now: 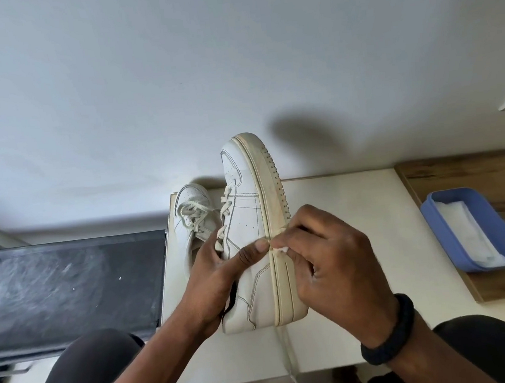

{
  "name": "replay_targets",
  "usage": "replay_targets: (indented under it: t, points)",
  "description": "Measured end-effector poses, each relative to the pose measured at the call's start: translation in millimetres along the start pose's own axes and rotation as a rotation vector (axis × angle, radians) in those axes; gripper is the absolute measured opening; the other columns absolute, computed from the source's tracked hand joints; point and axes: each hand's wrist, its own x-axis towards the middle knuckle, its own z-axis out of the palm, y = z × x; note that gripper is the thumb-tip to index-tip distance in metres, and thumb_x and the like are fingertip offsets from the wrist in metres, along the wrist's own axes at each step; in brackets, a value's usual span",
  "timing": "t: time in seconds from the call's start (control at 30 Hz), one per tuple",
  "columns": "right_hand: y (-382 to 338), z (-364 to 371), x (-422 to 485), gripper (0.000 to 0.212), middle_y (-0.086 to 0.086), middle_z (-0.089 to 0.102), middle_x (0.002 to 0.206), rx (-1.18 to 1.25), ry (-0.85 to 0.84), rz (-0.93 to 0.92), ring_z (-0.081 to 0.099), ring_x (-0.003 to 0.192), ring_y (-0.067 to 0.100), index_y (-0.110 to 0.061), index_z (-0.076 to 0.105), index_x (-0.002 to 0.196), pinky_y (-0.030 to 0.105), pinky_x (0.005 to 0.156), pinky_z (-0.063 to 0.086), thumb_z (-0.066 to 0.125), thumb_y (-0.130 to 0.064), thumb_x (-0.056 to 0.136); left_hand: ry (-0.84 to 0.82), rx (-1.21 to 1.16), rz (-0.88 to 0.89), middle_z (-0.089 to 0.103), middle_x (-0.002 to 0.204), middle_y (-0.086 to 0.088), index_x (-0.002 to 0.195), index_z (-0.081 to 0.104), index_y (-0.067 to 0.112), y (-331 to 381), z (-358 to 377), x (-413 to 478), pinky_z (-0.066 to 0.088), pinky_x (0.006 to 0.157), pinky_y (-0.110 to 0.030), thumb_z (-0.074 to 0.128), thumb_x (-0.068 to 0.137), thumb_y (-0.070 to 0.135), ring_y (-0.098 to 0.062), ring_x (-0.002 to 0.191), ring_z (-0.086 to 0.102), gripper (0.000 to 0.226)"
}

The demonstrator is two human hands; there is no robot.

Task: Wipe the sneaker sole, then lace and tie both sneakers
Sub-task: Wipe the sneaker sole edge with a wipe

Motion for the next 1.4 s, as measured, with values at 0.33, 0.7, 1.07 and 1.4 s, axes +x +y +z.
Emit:
replay_targets:
  t: [0.33,0.7,1.07,1.4]
  points:
    - [-5.2,-2.1,-0.7,0.015,-0.005,0.059,0.096,0.013,-0.033,0.049,0.063,0.089,0.012,-0.014,0.075,0.100,0.027,0.073,0.060,0.071,-0.016,0.086,-0.054,-0.090,-0.071,0.072,0.128,-0.020,0.134,0.063,0.009,-1.9,-5.2,2.5,0.052,0.106,-0.054,0.074,0.086,0.016,-0.039,0.120,0.068,0.050]
    - [1.9,-2.3,2.1,0.013,-0.004,0.061,0.088,-0.015,0.032,0.073,0.062,0.078,0.015,-0.013,0.074,0.086,0.030,0.066,0.057,0.075,-0.001,0.082,-0.031,-0.016,-0.044,0.074,0.125,-0.014,0.131,0.065,0.011,-2.6,-2.5,3.7,0.055,0.102,-0.045,0.075,0.089,0.020,-0.032,0.118,0.071,0.045]
    - [0.8,-2.9,2.8,0.016,-0.002,0.063,0.090,-0.029,0.062,0.058,0.062,0.078,0.015,-0.013,0.073,0.090,0.025,0.068,0.056,0.076,0.000,0.081,-0.046,0.109,-0.006,0.076,0.123,-0.010,0.128,0.067,0.013,2.5,-5.6,2.4,0.053,0.104,-0.047,0.078,0.090,0.016,-0.028,0.115,0.073,0.040]
    - [0.4,0.7,1.5,0.013,-0.003,0.062,0.090,-0.011,0.039,0.064,0.062,0.080,0.014,-0.014,0.072,0.087,0.030,0.067,0.056,0.075,-0.002,0.082,-0.024,0.155,0.004,0.077,0.121,-0.007,0.127,0.066,0.011,4.0,-4.4,0.8,0.052,0.107,-0.049,0.079,0.088,0.011,-0.025,0.115,0.073,0.041]
